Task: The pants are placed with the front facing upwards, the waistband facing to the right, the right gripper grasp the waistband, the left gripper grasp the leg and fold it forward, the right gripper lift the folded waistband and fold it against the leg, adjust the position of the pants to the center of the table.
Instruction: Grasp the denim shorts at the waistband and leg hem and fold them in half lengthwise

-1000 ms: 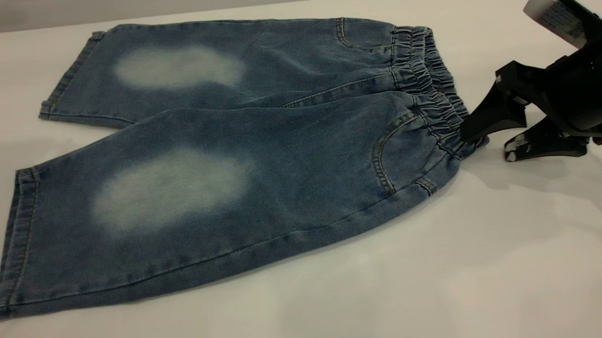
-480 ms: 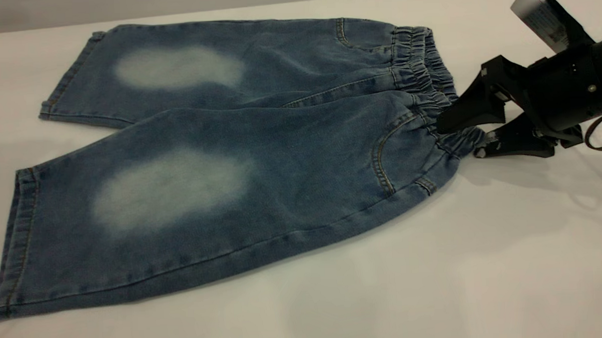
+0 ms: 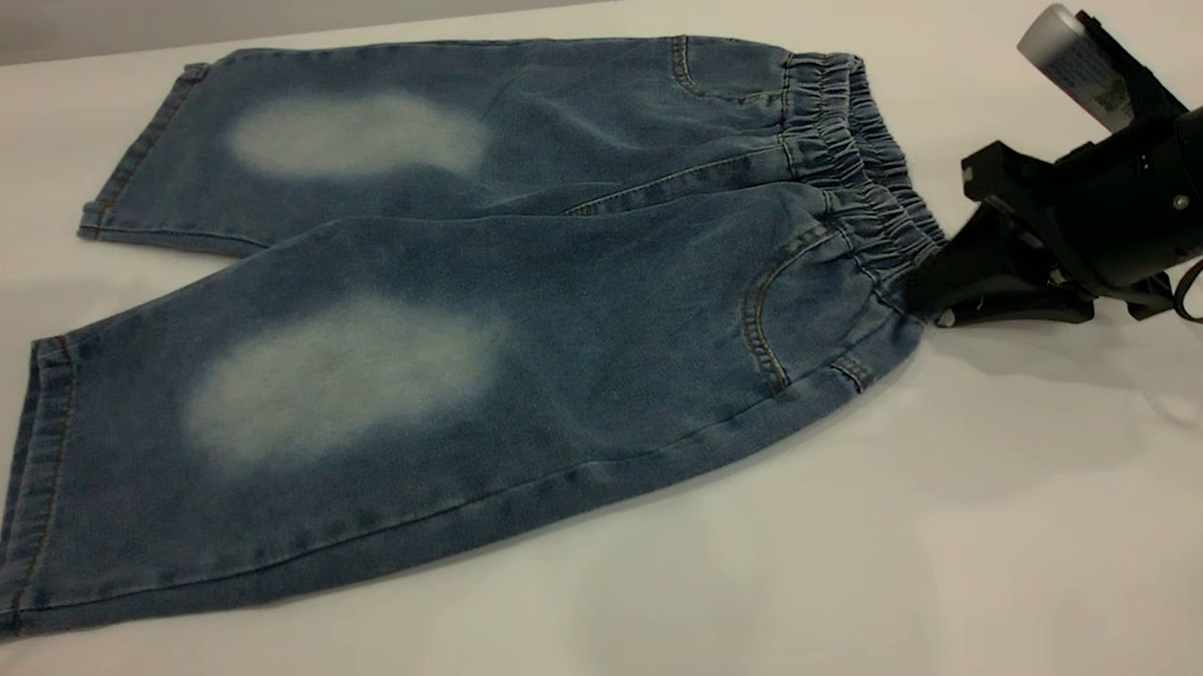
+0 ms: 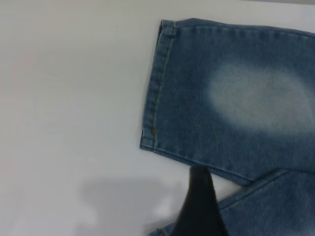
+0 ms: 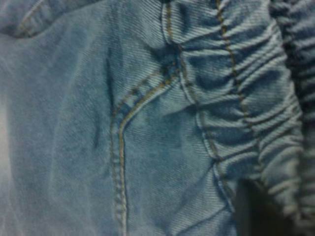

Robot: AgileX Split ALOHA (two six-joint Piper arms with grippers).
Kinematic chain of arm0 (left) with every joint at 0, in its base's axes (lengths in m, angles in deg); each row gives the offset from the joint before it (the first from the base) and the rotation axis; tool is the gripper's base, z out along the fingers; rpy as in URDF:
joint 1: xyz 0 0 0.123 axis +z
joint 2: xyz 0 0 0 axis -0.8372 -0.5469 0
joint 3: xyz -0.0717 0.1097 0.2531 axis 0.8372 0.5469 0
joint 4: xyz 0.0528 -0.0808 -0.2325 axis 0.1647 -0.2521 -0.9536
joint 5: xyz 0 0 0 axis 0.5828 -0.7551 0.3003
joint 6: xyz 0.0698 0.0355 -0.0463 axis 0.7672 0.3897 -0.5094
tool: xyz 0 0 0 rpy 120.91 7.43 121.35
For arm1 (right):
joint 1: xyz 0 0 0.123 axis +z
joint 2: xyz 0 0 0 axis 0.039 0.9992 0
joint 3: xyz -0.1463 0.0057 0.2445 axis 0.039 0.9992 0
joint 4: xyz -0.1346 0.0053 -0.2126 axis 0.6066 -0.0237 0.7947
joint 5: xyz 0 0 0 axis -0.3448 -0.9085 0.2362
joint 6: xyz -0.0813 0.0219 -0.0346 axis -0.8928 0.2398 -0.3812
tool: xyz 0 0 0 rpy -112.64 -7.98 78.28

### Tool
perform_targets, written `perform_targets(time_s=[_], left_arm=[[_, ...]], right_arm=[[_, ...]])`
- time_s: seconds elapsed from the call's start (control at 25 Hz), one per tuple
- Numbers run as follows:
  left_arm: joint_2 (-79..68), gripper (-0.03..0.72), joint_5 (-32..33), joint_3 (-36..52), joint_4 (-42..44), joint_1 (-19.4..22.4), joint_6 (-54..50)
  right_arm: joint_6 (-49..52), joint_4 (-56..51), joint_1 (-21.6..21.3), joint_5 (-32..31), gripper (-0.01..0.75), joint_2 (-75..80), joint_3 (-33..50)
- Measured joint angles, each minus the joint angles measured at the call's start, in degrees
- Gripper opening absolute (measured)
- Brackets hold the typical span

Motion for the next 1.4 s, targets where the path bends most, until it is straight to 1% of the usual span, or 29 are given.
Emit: perform_targets(time_s=[0.04,0.08,0.36,0.56,0.76,0.84,1.0,1.24,1.4], left_arm=[[0.0,0.498,0.0,0.0,0.0,0.0,0.0],[0.0,0.498,0.0,0.0,0.0,0.0,0.0],[0.1,0.498,0.4,0.0,0.0,0.0,0.0],[0.1,0.498,1.1,0.0,0.0,0.0,0.0],[0.1,0.498,5.5,0.0,0.0,0.0,0.0],[0.1,0.498,7.6,0.0,0.1,-0.7,0.0],[0.1,0.498,13.3,0.0,0.8,-3.8,0.2],[-0.9,0.498,23.7,0.1,2.5,-9.2,1.5],[-4.4,0.498,28.5,0.1,2.6,-11.3,1.5]], right_arm=[[0.0,0.1,0.0,0.1,0.043,0.0,-0.1],[0.0,0.2,0.0,0.1,0.034,0.0,-0.3],[3.3,3.1,0.0,3.2,0.032,-2.3,-1.9],[6.7,6.5,0.0,2.6,0.032,-4.4,-2.2],[7.6,8.0,0.0,1.5,0.032,-6.4,-2.2],[8.5,9.1,0.0,1.4,0.032,-7.5,-2.2],[9.1,10.3,0.0,1.3,0.032,-9.0,-2.3],[9.0,10.4,0.0,1.4,0.032,-9.0,-2.3],[8.9,10.7,0.0,1.4,0.032,-9.0,-2.4]])
